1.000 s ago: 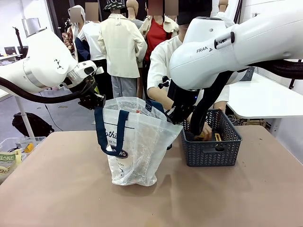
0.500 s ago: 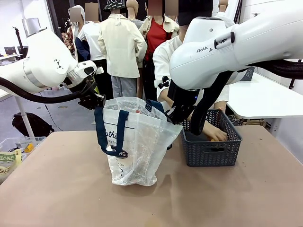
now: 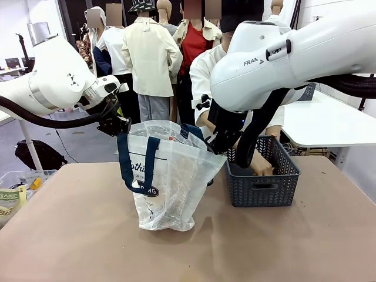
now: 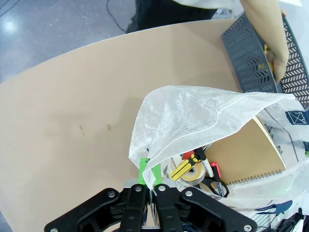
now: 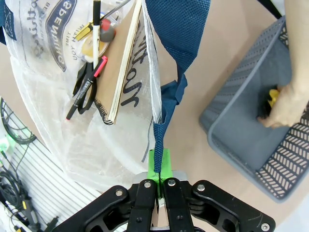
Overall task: Transfer purchased items from the store into the shopping bag.
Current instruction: Move the Reusable shopping bag to the right side of the table.
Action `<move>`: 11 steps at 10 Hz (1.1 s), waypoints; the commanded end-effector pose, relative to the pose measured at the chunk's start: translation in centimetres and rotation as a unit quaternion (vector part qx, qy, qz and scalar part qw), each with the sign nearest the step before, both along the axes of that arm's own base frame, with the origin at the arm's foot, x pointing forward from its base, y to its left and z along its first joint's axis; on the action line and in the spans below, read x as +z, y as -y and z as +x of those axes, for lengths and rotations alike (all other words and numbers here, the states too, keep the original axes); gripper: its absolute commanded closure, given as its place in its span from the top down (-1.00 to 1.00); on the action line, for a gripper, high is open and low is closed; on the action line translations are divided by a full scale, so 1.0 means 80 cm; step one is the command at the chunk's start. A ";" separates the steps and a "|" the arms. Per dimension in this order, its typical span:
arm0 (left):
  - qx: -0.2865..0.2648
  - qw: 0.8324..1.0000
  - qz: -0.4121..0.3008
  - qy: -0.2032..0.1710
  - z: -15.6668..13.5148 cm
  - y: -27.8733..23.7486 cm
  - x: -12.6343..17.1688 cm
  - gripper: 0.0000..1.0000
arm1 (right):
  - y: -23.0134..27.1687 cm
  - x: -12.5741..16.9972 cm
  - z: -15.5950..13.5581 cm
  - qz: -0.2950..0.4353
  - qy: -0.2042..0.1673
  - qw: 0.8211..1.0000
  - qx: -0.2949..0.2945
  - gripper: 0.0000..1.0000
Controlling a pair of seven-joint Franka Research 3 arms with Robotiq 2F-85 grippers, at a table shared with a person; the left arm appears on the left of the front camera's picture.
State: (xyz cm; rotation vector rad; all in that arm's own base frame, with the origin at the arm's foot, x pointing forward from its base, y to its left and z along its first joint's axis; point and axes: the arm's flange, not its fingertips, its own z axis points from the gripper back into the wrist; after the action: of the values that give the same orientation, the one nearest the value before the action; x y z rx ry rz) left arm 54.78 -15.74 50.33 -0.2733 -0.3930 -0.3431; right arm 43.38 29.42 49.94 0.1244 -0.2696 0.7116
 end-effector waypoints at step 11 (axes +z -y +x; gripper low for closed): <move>0.005 1.000 0.000 -0.002 -0.001 -0.004 0.003 -1.00 | 0.005 -0.002 -0.002 0.003 -0.004 1.000 -0.006 -1.00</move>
State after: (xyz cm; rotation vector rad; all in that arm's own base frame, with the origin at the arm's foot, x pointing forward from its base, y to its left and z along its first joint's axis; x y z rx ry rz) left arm 54.78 -15.74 50.33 -0.2733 -0.3930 -0.3431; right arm 43.38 29.42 49.94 0.1244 -0.2696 0.7116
